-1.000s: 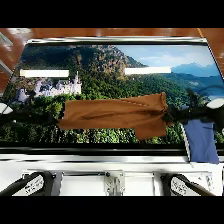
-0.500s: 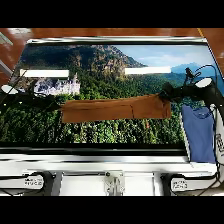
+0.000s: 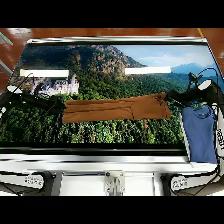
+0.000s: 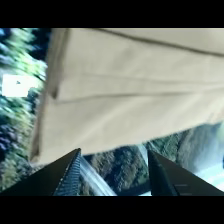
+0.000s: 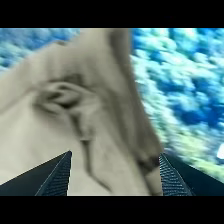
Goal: Fold the shirts.
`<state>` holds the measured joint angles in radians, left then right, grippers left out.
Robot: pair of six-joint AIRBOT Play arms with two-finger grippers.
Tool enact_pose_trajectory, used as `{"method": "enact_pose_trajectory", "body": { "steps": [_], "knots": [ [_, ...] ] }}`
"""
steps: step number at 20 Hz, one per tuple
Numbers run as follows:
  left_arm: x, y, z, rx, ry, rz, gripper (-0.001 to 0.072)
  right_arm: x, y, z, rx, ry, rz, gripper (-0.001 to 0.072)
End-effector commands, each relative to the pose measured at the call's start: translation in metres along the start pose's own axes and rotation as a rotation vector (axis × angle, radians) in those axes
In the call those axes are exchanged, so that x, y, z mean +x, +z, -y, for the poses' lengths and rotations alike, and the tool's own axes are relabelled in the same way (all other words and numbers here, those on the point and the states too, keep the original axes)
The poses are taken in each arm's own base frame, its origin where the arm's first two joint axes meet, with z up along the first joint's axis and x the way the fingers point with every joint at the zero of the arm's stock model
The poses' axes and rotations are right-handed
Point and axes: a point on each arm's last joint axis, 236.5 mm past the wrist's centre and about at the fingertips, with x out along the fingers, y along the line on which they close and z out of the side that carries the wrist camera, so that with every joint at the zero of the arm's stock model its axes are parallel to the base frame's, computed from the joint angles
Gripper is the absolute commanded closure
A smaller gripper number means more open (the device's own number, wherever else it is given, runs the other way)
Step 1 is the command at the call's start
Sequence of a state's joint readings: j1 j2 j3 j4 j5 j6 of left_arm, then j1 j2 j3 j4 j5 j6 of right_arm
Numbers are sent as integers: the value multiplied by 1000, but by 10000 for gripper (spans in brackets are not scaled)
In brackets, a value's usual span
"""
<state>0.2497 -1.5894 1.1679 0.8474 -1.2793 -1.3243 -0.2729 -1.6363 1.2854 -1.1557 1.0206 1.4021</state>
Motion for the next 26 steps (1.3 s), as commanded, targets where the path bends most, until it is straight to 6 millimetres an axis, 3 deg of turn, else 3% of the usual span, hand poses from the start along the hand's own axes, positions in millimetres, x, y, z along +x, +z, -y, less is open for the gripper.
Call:
{"method": "enact_pose_trajectory", "body": {
  "steps": [1, 4, 10, 13, 14, 15, 16, 17, 18, 19, 20, 23, 26],
  "knots": [
    [-5, -13, 14, 29, -15, -40, 232, 10, -2, 8, -9, 1, -17, 39],
    [-4, -20, 26, 52, -17, -56, 231, 28, -5, -9, 23, 104, -38, 39],
    [8, -29, 46, 113, -12, -75, 232, 45, -16, -8, 44, 120, -87, 39],
    [18, -27, 55, 143, -5, -58, 231, 62, -38, -20, 33, 138, -175, 40],
    [20, -25, 60, 148, -12, -48, 232, 68, -47, -28, 17, 146, -211, 72],
    [22, -23, 65, 150, -25, -36, 232, 71, -52, -35, -5, 150, -226, 258],
    [23, -19, 72, 149, -46, -18, 237, 68, -53, -42, -29, 156, -226, 529],
    [25, -15, 81, 141, -72, 4, 284, 61, -50, -47, -42, 160, -214, 627],
    [26, -10, 90, 132, -103, 27, 387, 48, -45, -55, -59, 175, -190, 633],
    [28, -7, 103, 140, -136, 50, 556, 31, -39, -63, -77, 191, -161, 633],
    [33, -6, 118, 192, -167, 71, 663, 11, -33, -71, -98, 198, -124, 633],
    [70, -15, 157, 252, -203, 83, 664, -52, -27, -95, -139, 216, -38, 633],
    [127, -50, 185, 315, -189, 26, 664, -105, -32, -116, -164, 234, 26, 633]
  ]
}}
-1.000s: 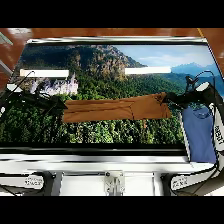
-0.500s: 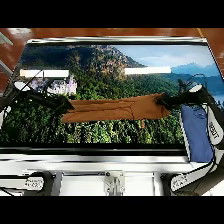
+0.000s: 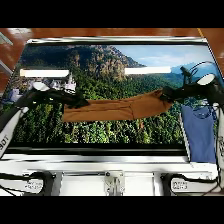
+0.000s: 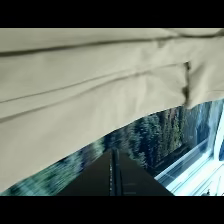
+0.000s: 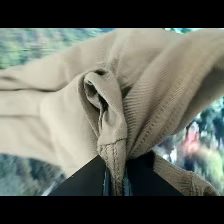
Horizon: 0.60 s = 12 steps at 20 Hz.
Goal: Fold the shirts.
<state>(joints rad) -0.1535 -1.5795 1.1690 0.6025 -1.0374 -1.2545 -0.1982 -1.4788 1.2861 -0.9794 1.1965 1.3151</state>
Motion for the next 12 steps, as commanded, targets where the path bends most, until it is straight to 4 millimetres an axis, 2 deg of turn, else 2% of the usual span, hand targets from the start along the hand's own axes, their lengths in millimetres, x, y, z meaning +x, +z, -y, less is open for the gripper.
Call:
{"method": "enact_pose_trajectory", "body": {
  "steps": [1, 4, 8, 10, 12],
  "knots": [
    [65, -22, 37, 45, -31, -14, 664, -55, -7, -39, -30, 22, 66, 633],
    [113, -44, 67, 34, -94, -28, 664, -86, -24, -61, -25, 35, 71, 633],
    [164, -68, 119, 57, -210, -87, 664, -113, -45, -85, -17, 64, 62, 633],
    [185, -73, 130, 73, -225, -109, 665, -124, -49, -94, -18, 74, 82, 633],
    [201, -71, 134, 4, -229, -128, 665, -134, -54, -101, -16, 79, 98, 633]
  ]
}}
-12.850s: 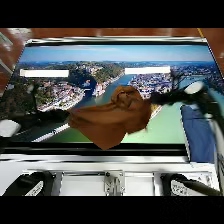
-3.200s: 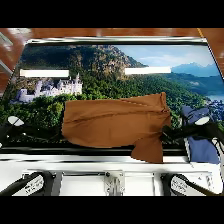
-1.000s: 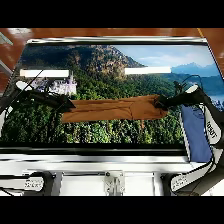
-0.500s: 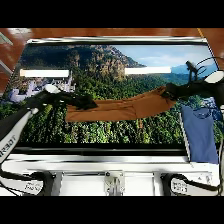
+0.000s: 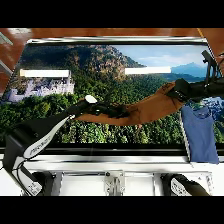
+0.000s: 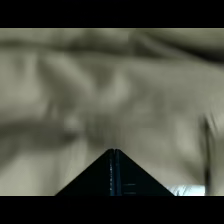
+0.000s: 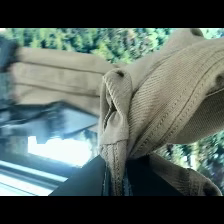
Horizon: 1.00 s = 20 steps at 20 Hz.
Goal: Fold the shirts.
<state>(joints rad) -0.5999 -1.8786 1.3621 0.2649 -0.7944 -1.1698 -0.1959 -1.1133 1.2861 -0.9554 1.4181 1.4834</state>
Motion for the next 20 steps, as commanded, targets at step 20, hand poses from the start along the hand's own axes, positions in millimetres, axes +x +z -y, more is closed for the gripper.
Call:
{"method": "enact_pose_trajectory", "body": {
  "steps": [20],
  "knots": [
    [-483, 105, 115, 420, 440, 816, 665, 273, -62, -158, -30, 220, -125, 630]
  ]
}}
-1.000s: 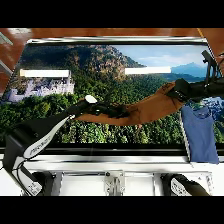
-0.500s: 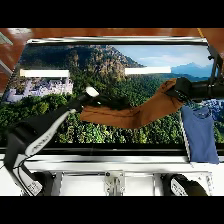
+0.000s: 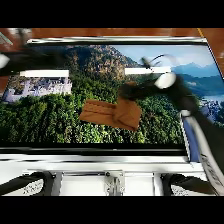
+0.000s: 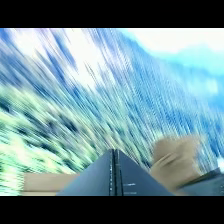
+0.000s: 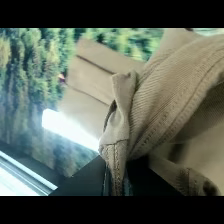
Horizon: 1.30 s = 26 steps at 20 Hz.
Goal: Fold the shirts.
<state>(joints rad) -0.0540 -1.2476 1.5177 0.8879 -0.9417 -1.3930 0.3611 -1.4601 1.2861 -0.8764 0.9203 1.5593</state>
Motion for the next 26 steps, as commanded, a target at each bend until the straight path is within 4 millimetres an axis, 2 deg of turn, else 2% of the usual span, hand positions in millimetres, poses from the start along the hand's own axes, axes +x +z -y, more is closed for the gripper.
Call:
{"method": "enact_pose_trajectory", "body": {
  "steps": [1, 2, 3, 4, 5, 6, 8, 9, 11, 12, 13, 14, 15, 16, 19, 22, 23, 24, 25, 26],
  "knots": [
    [-101, 36, 1, 60, 91, 157, 665, 102, -29, -24, 141, 87, -30, 581],
    [-115, 34, 7, 72, 95, 159, 665, 120, -39, -29, 204, 124, -52, 386],
    [-123, 29, 13, 84, 92, 149, 665, 130, -44, -36, 228, 166, -70, 188],
    [-127, 24, 16, 92, 93, 134, 665, 132, -49, -42, 219, 208, -91, 156],
    [-127, 19, 18, 96, 92, 112, 665, 127, -50, -42, 193, 222, -109, 156],
    [-125, 13, 17, 93, 89, 88, 665, 118, -52, -36, 166, 221, -142, 156],
    [-120, 6, 12, 80, 92, 66, 665, 90, -54, -5, 107, 166, -217, 156],
    [-117, 2, 8, 71, 94, 54, 665, 70, -54, 17, 86, 118, -252, 156],
    [-111, -7, 2, 54, 97, 30, 665, 26, -53, 73, 76, -36, -309, 156],
    [-108, -11, 0, 48, 99, 22, 665, 0, -56, 109, 95, -149, -339, 122],
    [-106, -14, -2, 42, 100, 14, 665, -21, -61, 142, 128, -249, -374, 44],
    [-105, -16, -4, 38, 100, 7, 665, -37, -70, 167, 172, -313, -413, 45],
    [-104, -17, -4, 36, 101, 5, 665, -39, -79, 180, 215, -319, -426, 45],
    [-104, -17, -5, 36, 101, 5, 665, -32, -86, 185, 266, -296, -417, 45],
    [-104, -17, -4, 35, 100, 5, 665, 10, -96, 189, 411, -199, -304, 45],
    [-104, -17, -4, 35, 100, 5, 665, 50, -95, 169, 430, -76, -250, 46],
    [-104, -17, -4, 35, 100, 6, 665, 60, -93, 160, 435, -36, -240, 53],
    [-104, -16, -4, 35, 100, 8, 665, 66, -86, 149, 418, 13, -215, 259],
    [-104, -16, -4, 35, 100, 9, 665, 66, -74, 140, 383, 55, -179, 551],
    [-104, -16, -4, 35, 100, 9, 665, 57, -56, 130, 340, 98, -140, 629]
  ]
}}
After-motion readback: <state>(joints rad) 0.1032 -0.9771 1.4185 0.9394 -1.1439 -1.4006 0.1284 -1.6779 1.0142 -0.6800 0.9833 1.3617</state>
